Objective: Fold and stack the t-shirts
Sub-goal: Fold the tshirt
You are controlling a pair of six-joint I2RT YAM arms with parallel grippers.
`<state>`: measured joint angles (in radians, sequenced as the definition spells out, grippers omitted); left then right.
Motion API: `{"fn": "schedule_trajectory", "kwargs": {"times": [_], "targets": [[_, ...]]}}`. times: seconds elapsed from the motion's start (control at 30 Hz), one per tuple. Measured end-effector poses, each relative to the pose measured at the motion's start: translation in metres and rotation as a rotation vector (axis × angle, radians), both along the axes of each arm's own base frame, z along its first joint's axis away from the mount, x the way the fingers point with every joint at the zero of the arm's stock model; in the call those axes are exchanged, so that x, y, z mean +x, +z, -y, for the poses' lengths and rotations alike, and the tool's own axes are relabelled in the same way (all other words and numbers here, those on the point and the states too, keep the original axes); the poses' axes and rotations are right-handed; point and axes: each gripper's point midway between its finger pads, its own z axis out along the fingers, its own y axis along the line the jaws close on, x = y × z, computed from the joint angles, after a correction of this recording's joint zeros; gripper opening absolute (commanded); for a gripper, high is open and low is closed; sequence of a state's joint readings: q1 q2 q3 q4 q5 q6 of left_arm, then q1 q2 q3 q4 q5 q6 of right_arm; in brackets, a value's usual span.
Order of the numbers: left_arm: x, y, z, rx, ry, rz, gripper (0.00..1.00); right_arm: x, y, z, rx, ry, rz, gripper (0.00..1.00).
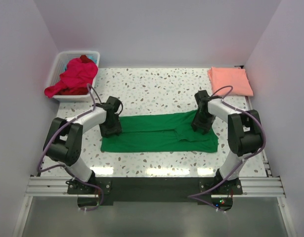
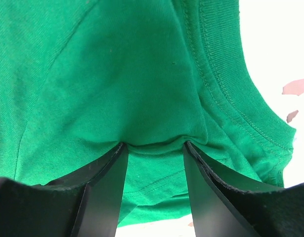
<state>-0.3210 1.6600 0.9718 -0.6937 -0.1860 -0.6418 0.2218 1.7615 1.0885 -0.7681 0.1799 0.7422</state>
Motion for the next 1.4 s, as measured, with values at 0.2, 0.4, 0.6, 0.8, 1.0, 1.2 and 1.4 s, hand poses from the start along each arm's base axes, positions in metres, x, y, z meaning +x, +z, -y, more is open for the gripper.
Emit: {"fn": "schedule_trajectory", "kwargs": {"times": [0.2,0.4,0.6,0.8,1.0,1.2,1.4], "targets": [[-0.022,0.001,-0.008,0.017,0.031,-0.040,0.61,0.026,0.000,-0.002,0.003,0.058,-0.020,0.53],[-0.038,0.006,-0.013,0.025,0.039,-0.067,0.61,0.069,0.003,-0.006,-0.010,0.120,0.009,0.52],[-0.047,0.014,-0.014,0.018,0.038,-0.073,0.62,0.101,0.003,-0.011,-0.012,0.147,0.040,0.52],[-0.056,0.019,-0.017,0.020,0.037,-0.085,0.62,0.146,0.005,-0.018,-0.014,0.156,0.096,0.50],[-0.063,0.026,-0.016,0.006,0.032,-0.075,0.62,0.183,0.006,-0.024,-0.015,0.190,0.159,0.50],[-0.072,0.031,-0.013,-0.028,0.011,-0.069,0.60,0.214,0.010,-0.035,0.016,0.253,0.220,0.48],[-0.059,0.053,-0.002,-0.093,-0.035,0.024,0.61,0.242,0.017,-0.048,0.040,0.328,0.313,0.52]]}}
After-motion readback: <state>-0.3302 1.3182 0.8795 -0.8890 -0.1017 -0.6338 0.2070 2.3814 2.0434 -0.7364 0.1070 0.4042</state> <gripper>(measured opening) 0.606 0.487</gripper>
